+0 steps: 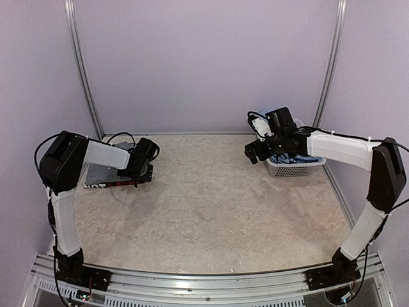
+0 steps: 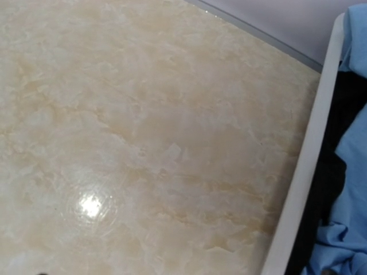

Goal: Fold and stack the long sleeve shirts
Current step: Move the square-folded shirt to the corner of the board, then pick up the crumpled shirt from the bin.

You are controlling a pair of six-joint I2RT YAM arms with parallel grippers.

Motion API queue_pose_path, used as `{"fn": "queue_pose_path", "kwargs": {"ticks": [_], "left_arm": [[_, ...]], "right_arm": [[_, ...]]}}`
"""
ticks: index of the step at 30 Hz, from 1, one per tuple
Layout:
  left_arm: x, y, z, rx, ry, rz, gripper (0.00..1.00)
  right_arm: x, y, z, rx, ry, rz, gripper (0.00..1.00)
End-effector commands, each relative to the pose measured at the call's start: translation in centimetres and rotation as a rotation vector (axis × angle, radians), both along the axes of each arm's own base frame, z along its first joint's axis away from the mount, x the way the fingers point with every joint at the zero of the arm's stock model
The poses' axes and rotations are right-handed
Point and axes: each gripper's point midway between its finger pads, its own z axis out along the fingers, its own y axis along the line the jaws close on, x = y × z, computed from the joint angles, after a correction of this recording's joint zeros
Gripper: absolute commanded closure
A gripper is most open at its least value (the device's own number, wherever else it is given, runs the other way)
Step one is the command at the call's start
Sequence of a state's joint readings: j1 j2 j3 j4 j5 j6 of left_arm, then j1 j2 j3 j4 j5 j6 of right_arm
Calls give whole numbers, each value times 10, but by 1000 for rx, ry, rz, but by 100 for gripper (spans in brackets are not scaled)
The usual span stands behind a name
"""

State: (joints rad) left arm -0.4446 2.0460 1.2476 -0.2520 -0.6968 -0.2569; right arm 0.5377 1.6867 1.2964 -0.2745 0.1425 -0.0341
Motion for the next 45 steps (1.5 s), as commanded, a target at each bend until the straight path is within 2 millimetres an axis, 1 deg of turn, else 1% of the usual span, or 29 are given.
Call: {"fn": "queue_pose_path", "kwargs": {"ticks": [1,5,8,12,13,16,18,21,24,28,31,34,38,40,41,43,44,45], "left_arm": [[-28,33,-22,63,165,-2,4],[-34,49,-21,82,169,29,2],[-36,49,-20,73,170,31,2],[-44,51,-18,67,167,38,1],[-45,52,-15,68,160,41,1],[-46,50,-14,52,155,41,1],[-49,48,-15,43,156,40,1],[-52,38,-14,-2,138,21,1],[-48,17,-2,-95,80,-38,1],[-38,-11,18,-207,9,-111,1],[-31,-34,35,-272,-45,-163,1],[-26,-53,54,-321,-103,-198,1],[-28,-71,80,-364,-167,-228,1],[-32,-77,93,-371,-195,-241,1],[-34,-81,103,-379,-215,-249,1],[-39,-88,116,-392,-239,-265,1],[-42,-91,126,-404,-255,-275,1],[-45,-94,132,-412,-267,-283,1]], "right_arm": [[5,2,1,-10,-11,-26,0],[19,-20,3,-83,-10,-143,1],[30,-43,3,-96,15,-237,1],[46,-75,15,-74,12,-311,1],[51,-88,16,-72,17,-338,0],[61,-120,12,-80,39,-400,1],[65,-138,7,-89,61,-437,3],[67,-158,-4,-77,100,-467,7],[68,-163,-16,-41,141,-460,12],[66,-155,-38,-2,196,-425,15],[66,-154,-56,0,233,-419,17],[66,-153,-73,6,273,-409,24],[70,-155,-90,27,307,-395,38],[73,-156,-96,30,322,-390,47],[75,-157,-96,28,324,-389,53],[77,-158,-92,23,317,-387,69],[78,-157,-84,29,304,-379,78],[78,-154,-71,45,283,-366,86]]}}
